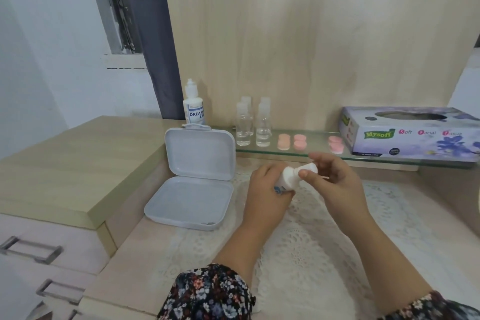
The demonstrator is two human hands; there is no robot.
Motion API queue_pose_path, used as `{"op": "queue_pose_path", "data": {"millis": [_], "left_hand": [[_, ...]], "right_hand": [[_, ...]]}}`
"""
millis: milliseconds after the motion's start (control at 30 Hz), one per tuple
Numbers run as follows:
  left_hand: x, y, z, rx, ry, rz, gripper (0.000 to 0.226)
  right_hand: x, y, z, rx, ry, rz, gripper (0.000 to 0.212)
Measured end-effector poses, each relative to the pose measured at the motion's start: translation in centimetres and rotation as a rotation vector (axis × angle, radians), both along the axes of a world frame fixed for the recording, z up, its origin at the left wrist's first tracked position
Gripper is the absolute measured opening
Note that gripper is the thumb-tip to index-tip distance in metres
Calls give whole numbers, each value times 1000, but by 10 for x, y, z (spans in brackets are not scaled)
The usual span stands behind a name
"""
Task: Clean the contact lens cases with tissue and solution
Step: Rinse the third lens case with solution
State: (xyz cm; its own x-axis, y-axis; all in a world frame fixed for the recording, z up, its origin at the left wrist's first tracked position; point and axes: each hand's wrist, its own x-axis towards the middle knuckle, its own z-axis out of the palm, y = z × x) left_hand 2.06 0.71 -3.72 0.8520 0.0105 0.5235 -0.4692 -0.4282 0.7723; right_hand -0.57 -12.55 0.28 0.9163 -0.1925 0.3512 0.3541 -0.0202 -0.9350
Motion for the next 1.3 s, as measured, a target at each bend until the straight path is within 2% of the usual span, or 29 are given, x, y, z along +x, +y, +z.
{"op": "queue_pose_path", "data": {"millis": [167, 300, 400, 500, 633, 733, 933, 1300], "left_hand": [[-1, 2, 1, 0, 1, 9, 48], [-1, 4, 3, -34, 16, 48, 48], [-2, 7, 4, -50, 45, 70, 49], [-3, 9, 3, -47, 66, 72, 51], [-5, 8, 0, -3, 82, 69, 52], [-7, 9, 0, -7, 88, 70, 53], [-6, 12, 2, -63, 90, 108, 50], [-13, 10, 4, 35, 75, 112, 45]], "right_hand": [[0, -8, 4, 47, -103, 103, 42], [4, -16, 1, 68, -107, 3, 41], [9, -21, -11, -206, 10, -157, 34], [11, -19, -24, -493, 60, -156, 27], [14, -17, -35, -695, 104, -151, 18], [14, -19, -38, -827, 130, -189, 20], [10, -26, -39, -771, -4, -278, 19], [0, -30, -41, -779, -15, -289, 14]]}}
